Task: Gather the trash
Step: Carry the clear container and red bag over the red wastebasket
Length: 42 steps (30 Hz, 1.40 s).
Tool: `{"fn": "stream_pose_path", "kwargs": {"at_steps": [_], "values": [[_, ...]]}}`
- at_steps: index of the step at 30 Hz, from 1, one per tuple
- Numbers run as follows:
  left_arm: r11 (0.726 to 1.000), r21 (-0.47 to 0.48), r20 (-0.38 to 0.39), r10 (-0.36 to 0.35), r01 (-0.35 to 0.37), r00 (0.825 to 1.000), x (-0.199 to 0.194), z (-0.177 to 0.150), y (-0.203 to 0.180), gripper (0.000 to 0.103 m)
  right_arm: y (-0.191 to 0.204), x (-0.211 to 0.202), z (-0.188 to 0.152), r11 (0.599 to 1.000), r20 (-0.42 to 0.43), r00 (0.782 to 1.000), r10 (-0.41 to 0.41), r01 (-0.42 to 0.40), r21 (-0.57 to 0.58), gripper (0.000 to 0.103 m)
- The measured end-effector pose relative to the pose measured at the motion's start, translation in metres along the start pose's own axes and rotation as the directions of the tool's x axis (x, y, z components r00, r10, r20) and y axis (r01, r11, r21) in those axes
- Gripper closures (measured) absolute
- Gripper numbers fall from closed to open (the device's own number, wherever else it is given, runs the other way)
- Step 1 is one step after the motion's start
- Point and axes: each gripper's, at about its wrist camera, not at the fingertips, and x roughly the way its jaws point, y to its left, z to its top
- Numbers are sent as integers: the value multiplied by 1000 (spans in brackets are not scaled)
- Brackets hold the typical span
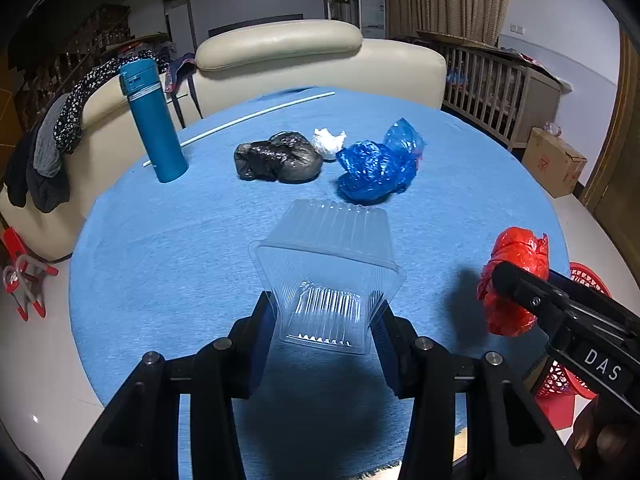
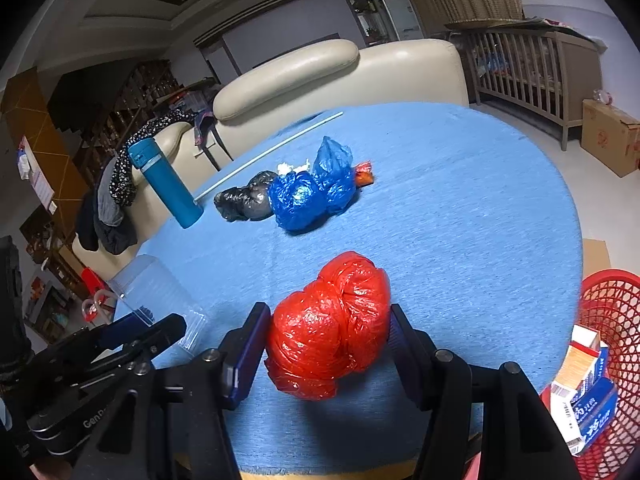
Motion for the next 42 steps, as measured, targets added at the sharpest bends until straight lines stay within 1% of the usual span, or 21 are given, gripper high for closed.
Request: {"fn": "stream_pose_path", "kwargs": {"at_steps": [25,42], "values": [[998,63,10,-16,16,1000,-3,2,-28,54,-21,-22,1,999,42,999,-33,32,26,41],[991,128,19,-43,40,999,-5,8,-58,54,-64,-51,-1,991,84,993,-84,74,113,41]]}}
